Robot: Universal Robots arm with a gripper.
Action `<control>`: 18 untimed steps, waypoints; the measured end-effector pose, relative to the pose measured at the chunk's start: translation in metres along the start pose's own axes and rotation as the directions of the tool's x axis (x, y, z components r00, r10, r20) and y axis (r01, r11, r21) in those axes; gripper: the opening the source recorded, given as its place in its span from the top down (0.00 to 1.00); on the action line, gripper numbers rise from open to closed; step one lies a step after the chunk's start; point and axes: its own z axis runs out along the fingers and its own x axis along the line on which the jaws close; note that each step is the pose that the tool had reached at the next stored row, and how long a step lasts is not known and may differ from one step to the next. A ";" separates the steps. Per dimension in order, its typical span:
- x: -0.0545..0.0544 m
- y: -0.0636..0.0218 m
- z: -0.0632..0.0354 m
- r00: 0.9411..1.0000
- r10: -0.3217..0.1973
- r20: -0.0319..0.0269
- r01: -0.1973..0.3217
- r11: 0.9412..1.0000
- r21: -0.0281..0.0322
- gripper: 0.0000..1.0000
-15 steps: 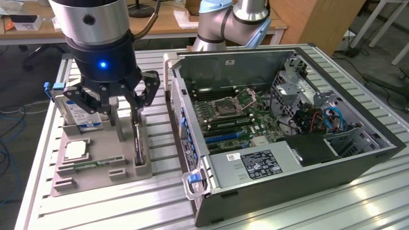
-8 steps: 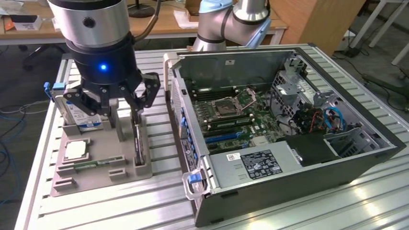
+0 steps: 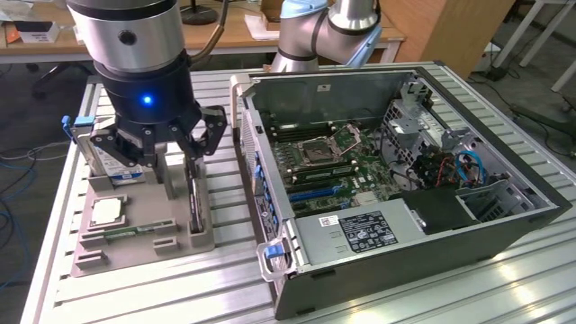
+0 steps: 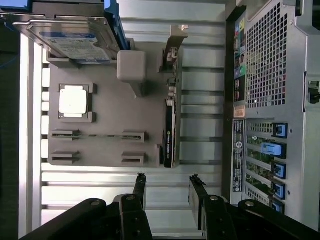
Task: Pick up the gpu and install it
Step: 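Pick up the gpu and move the gpu toward the slot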
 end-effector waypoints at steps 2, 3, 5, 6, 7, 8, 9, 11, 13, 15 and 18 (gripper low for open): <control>-0.001 0.0003 0.0005 1.000 0.000 0.000 0.000 1.000 0.000 0.53; -0.001 0.0007 0.0009 1.000 0.000 0.000 0.000 1.000 0.000 0.53; -0.002 0.0012 0.0018 1.000 0.000 0.000 0.000 1.000 -0.001 0.53; -0.002 0.0014 0.0024 1.000 0.000 0.000 0.000 1.000 -0.001 0.53; -0.002 0.0017 0.0029 1.000 0.000 0.000 0.000 1.000 -0.001 0.53; -0.002 0.0020 0.0033 1.000 0.000 0.000 0.000 1.000 -0.001 0.53; -0.002 0.0024 0.0038 1.000 0.000 0.000 0.000 1.000 -0.001 0.53; -0.002 0.0035 0.0049 1.000 0.000 0.000 0.000 1.000 -0.001 0.53; -0.003 0.0050 0.0061 1.000 0.000 0.000 0.000 1.000 -0.001 0.53; -0.003 0.0061 0.0075 1.000 0.000 0.000 0.000 1.000 -0.001 0.53; -0.003 0.0068 0.0099 1.000 0.000 0.000 0.000 1.000 -0.001 0.53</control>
